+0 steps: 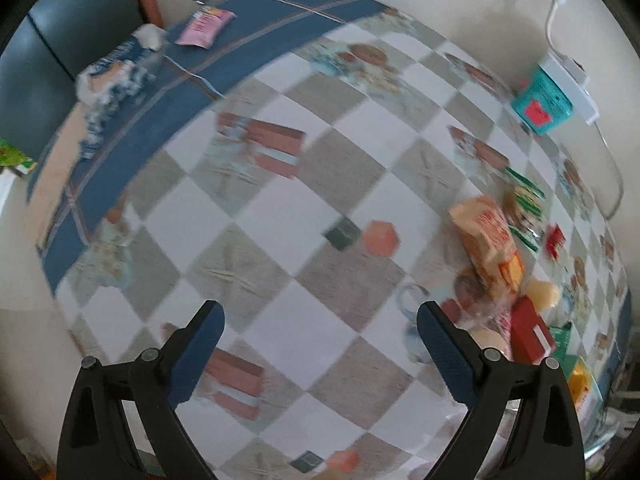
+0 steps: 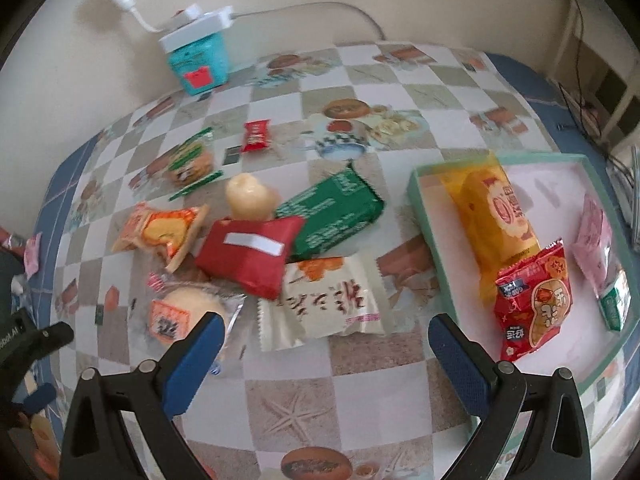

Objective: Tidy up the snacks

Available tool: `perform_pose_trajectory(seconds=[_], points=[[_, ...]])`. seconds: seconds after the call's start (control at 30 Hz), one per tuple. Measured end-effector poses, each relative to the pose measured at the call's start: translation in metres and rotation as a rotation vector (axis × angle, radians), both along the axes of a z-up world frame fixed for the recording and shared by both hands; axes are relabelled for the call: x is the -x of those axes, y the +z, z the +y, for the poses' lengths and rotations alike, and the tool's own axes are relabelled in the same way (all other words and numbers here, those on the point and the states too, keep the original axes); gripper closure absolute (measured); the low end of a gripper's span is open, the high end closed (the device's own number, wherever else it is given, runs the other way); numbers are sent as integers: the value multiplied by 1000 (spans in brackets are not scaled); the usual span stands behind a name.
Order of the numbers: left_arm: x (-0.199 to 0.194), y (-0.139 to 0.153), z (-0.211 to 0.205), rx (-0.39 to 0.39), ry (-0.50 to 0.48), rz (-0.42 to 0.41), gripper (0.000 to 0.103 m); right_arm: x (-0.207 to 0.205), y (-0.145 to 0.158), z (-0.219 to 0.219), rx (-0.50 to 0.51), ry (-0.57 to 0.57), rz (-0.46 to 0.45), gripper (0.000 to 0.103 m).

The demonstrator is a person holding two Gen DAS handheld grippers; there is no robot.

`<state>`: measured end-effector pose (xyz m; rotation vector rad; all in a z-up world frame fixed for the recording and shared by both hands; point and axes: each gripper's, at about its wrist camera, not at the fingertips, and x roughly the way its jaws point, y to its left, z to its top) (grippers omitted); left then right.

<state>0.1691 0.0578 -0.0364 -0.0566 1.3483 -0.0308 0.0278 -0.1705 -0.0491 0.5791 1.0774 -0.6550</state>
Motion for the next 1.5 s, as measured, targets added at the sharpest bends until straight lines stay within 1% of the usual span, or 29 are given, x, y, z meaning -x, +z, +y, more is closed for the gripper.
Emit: perform_pose_trajectory(seconds=[0.13, 0.37, 0.47, 0.57, 0.77, 0.97, 1.1, 1.4, 1.5], points=[[0, -8, -17, 71, -46, 35, 6, 2, -5, -9, -10, -19, 0, 0], [4, -18, -49, 156, -128, 90, 6, 1, -17, -16, -27, -24, -1, 0], [6, -21, -61, 186, -150, 104, 6, 1, -21, -17, -28, -21, 0, 0], [7, -27, -72, 197, -167, 124, 6, 3, -22, -20, -26, -29, -1, 0], [9, -39, -88, 227, -174, 158, 6, 4, -23, -23, -25, -27, 1, 0], [12, -44, -99, 199, -197, 164, 6, 4, -23, -22, -24, -20, 2, 0], [12, -50, -101, 158, -199, 174, 6, 5, -23, -22, -24, -19, 0, 0], [14, -49, -95, 140, -196, 184, 6, 6, -23, -23, -30, -20, -4, 0], [12, -47, -93, 154, -204, 192, 6, 6, -23, -22, -30, -19, -3, 0]])
